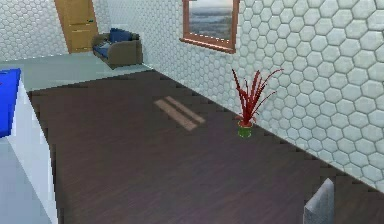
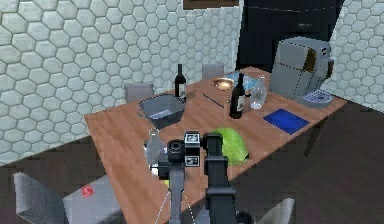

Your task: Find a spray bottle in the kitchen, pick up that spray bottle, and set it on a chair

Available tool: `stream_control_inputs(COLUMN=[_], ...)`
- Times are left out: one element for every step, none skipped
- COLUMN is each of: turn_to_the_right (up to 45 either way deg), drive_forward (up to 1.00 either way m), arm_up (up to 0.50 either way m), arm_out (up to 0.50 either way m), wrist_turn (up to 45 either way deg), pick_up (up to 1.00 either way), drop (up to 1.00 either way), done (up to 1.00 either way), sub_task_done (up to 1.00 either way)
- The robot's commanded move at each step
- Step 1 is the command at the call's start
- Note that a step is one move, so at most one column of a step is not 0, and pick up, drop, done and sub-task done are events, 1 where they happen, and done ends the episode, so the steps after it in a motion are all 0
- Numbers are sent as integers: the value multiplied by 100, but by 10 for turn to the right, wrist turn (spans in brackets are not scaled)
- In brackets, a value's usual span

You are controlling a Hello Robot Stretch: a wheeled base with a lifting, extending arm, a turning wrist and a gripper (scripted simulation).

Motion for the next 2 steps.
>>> stream_control_inputs(turn_to_the_right=[0, 0], drive_forward=[0, 0], arm_up=[0, 0], arm_out=[0, 0], wrist_turn=[450, 450], pick_up=[0, 0], drop=[0, 0], done=[0, 0], sub_task_done=[0, 0])
